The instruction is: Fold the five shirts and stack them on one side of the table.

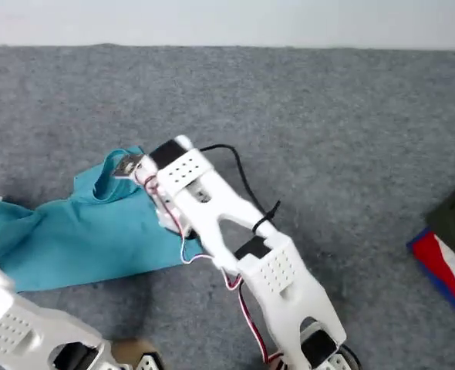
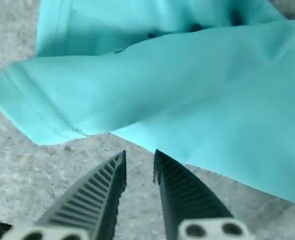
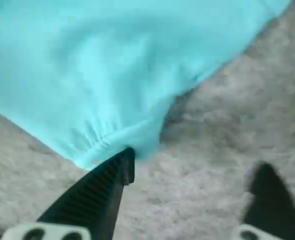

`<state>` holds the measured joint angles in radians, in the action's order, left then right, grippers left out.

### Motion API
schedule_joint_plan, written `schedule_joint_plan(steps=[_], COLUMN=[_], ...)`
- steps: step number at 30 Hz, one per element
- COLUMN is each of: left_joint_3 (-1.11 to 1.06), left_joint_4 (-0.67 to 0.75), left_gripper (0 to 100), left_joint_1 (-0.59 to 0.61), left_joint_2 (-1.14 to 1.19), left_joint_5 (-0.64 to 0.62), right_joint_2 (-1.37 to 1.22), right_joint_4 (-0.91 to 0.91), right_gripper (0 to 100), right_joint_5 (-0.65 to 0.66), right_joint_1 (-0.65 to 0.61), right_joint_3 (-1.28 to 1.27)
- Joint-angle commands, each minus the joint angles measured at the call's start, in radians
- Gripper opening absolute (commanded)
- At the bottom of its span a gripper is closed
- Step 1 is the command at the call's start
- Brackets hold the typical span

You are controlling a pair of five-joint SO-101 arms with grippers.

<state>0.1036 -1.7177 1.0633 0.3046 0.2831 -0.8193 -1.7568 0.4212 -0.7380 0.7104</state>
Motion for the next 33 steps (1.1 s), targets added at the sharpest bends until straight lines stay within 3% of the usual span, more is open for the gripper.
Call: schedule_joint_plan(steps=[1, 4, 11, 17, 19, 25, 33], left_joint_3=[0.03, 0.03, 0.03, 0.03, 0.03, -0.001, -0.036], left_joint_4=[-0.037, -0.037, -0.037, -0.037, -0.037, -0.037, -0.037], left_gripper=[9, 9, 9, 9, 9, 9, 9], left_joint_1=[0.005, 0.005, 0.005, 0.006, 0.02, 0.037, 0.041], left_joint_2=[-0.064, -0.058, -0.058, -0.066, -0.066, -0.066, -0.066], left_joint_5=[-0.011, -0.011, 0.0, 0.08, 0.078, 0.077, 0.078], right_joint_2=[0.007, 0.007, 0.081, 0.252, 0.291, 0.303, 0.282], right_joint_4=[-0.039, -0.039, -0.044, -0.044, -0.044, -0.041, -0.031], right_gripper=[0.0, 6.4, 9.1, 39.9, 45.1, 39.0, 38.5], right_joint_5=[0.074, 0.075, 0.075, 0.044, 0.043, 0.046, 0.048], right_joint_1=[0.044, 0.053, -0.027, -0.094, -0.113, -0.159, -0.209], right_joint_3=[0.041, 0.041, 0.034, 0.008, -0.023, -0.084, -0.084])
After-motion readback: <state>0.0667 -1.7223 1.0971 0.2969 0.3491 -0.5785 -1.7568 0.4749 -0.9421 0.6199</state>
